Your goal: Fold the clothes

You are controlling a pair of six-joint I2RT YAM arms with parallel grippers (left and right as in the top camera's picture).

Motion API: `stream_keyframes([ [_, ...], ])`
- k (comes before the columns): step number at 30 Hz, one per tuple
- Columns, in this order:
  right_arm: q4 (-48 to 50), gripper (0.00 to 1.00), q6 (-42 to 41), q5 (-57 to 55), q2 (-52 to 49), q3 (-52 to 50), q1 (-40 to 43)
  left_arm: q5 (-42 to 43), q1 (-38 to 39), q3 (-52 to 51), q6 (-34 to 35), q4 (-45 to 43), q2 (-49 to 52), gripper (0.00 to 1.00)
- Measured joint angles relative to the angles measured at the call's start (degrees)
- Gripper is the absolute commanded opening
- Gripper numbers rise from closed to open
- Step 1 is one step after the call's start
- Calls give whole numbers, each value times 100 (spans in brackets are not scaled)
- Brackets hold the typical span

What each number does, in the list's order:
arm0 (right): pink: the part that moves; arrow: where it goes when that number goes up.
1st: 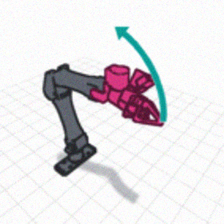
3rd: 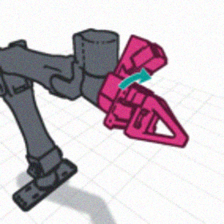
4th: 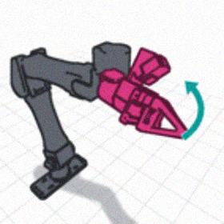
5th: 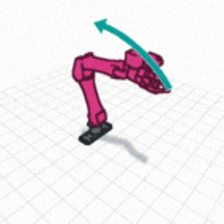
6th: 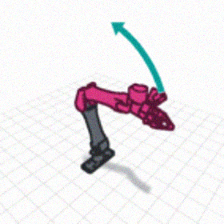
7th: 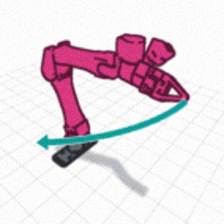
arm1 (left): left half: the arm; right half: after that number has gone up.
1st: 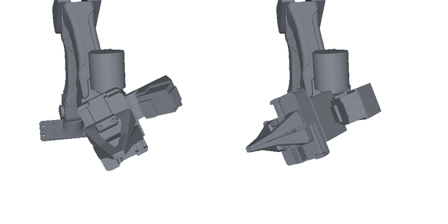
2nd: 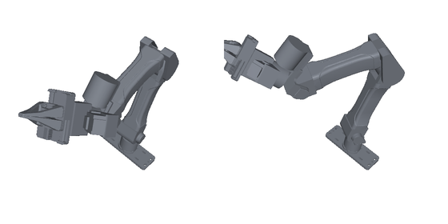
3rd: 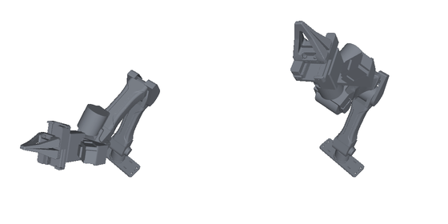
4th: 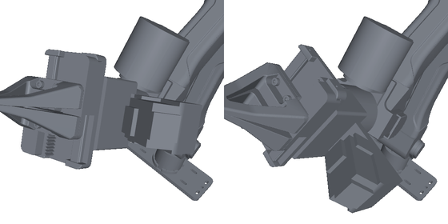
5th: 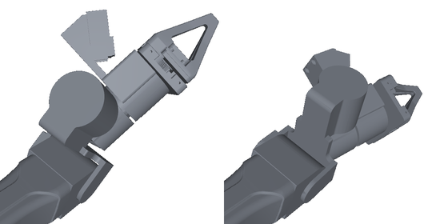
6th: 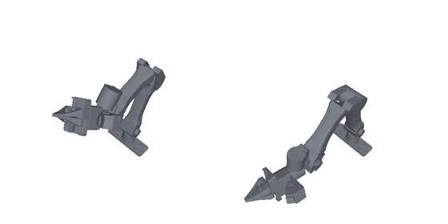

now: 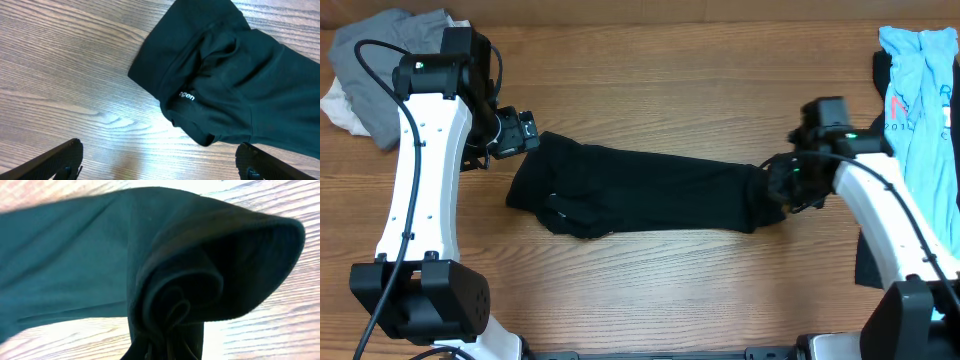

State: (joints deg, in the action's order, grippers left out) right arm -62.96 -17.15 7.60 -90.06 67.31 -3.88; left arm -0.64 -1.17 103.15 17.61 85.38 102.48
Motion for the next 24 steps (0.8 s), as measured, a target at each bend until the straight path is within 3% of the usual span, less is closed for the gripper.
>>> stream_keyframes([
  [14, 343, 4, -734, -807, -57, 2, -1464, 0, 0, 0, 0, 4, 0, 100],
  [24, 627, 4, -1062, -704, -686, 4, -1891, 0, 0, 0, 0, 17, 0, 100],
])
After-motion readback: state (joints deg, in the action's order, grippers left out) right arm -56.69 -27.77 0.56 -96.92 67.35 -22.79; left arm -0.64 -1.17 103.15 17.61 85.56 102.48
